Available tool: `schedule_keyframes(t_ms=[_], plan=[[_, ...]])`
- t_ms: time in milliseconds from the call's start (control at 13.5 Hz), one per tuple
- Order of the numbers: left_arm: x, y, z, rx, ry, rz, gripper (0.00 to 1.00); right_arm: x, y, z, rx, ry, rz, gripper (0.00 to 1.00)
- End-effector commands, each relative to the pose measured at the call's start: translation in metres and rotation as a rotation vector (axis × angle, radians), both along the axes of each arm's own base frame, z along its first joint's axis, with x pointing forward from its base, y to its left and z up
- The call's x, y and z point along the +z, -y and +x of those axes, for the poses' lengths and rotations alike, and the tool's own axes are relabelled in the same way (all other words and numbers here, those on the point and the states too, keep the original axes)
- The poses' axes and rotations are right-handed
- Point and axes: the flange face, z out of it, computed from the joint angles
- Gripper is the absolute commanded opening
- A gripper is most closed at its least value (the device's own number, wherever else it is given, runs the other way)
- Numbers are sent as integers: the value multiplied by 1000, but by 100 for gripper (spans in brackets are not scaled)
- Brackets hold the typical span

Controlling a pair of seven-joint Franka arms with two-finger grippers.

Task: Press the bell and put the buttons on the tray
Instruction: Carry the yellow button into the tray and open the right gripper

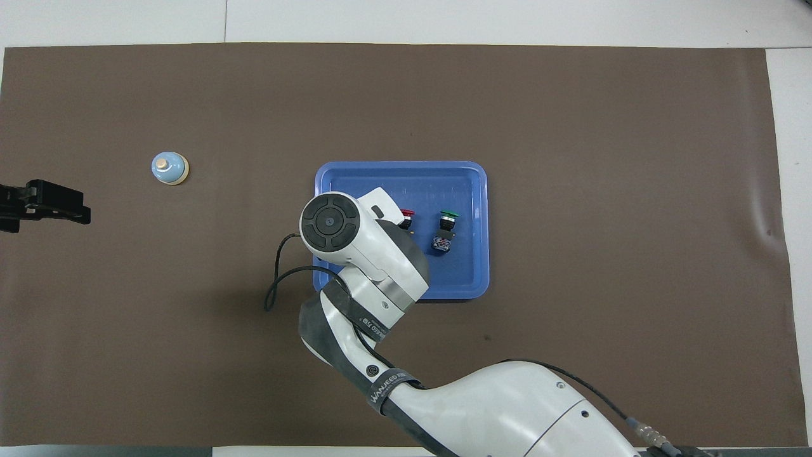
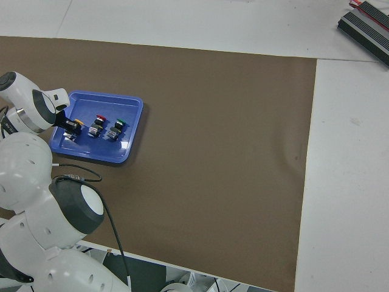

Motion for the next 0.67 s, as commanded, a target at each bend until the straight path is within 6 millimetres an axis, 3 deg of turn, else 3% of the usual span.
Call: schedule_keyframes(t_ms=[0,223,372,520,595], plan=[[3,-1,-6,4,-1,-10,100,2,1,-2,-3,6,-2,100],[3,-1,-6,4,-1,-10,100,16,5,-1,-42,-12,-14,100],[3,-1,-6,4,-1,-10,100,48,19,10,-72,-20,-18,100],[3,-1,-6,4,-1,-10,100,86,53,31,-126,0,-8,100],[3,-1,-6,4,-1,-10,100,109,81,45,-164,12,1,100]])
